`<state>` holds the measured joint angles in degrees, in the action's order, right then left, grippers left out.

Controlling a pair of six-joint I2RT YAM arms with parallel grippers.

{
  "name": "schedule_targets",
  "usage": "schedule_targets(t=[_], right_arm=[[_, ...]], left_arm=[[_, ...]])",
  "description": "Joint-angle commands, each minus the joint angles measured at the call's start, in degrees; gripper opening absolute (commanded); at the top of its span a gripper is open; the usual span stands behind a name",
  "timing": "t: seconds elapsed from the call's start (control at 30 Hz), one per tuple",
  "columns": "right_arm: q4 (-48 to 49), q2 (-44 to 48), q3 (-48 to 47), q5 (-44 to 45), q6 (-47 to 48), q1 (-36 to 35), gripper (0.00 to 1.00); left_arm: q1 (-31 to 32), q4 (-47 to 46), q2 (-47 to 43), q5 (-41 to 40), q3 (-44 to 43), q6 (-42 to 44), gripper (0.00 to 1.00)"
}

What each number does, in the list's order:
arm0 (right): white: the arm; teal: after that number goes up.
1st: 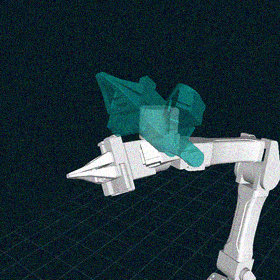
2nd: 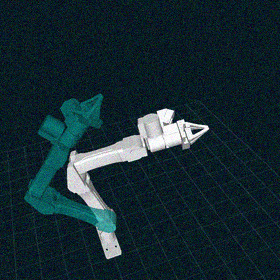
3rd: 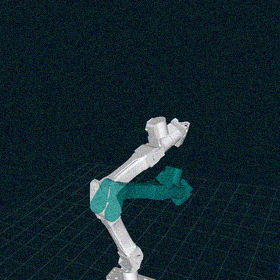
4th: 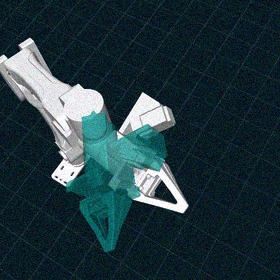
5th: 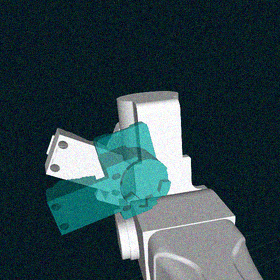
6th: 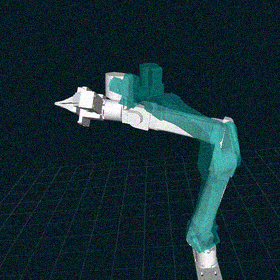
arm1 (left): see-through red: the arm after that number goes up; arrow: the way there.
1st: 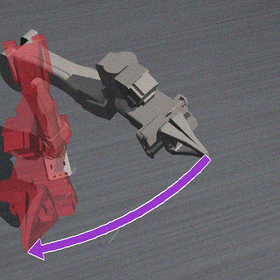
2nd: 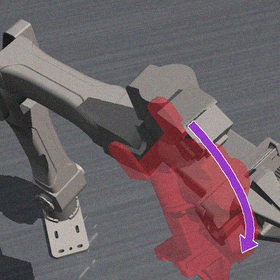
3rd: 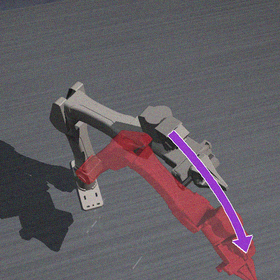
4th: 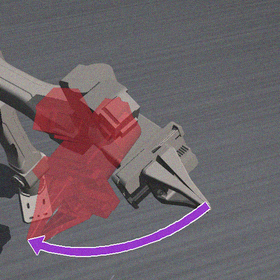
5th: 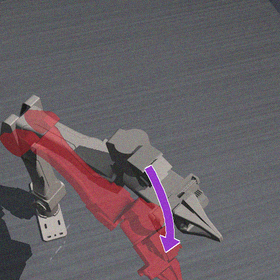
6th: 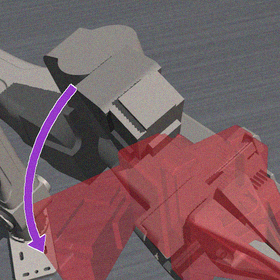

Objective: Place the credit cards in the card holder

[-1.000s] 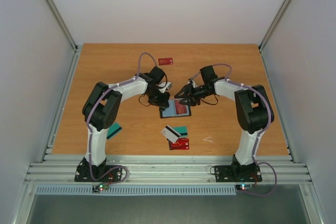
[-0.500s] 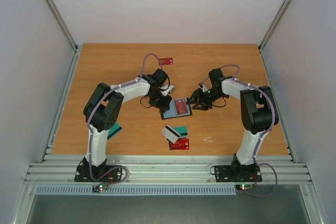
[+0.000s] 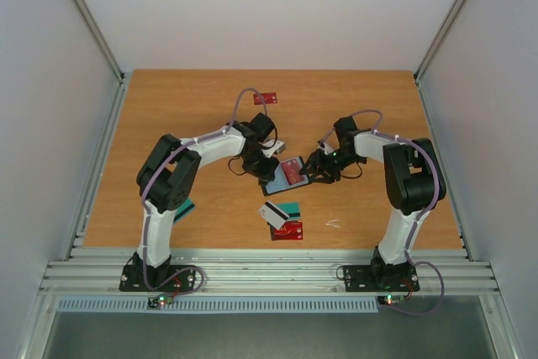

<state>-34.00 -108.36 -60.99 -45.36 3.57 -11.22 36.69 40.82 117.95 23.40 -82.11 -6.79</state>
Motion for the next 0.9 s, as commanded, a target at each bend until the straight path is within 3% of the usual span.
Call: schedule_targets(t=[0.0, 0.23, 0.6, 0.87], right_arm=[[-4.2, 2.7, 0.2, 5.8, 3.1, -0.2, 0.48], [-7.6, 3.1, -2.4, 8.9, 5.5, -0.2, 0.49], [-3.3, -1.8, -2.9, 5.5, 3.3, -3.3, 0.48], [4.2, -5.1, -0.8, 0.1, -3.2, -4.3, 0.47]], left_arm=[[0.0, 1.1, 1.2, -3.8, -2.1, 1.3, 0.00], [0.0, 2.0, 0.3, -10.7, -2.7, 1.8, 0.00], [0.0, 3.5, 4.6, -9.8, -6.8, 2.2, 0.00], [0.0, 4.9, 8.2, -7.9, -10.0, 2.9, 0.00]])
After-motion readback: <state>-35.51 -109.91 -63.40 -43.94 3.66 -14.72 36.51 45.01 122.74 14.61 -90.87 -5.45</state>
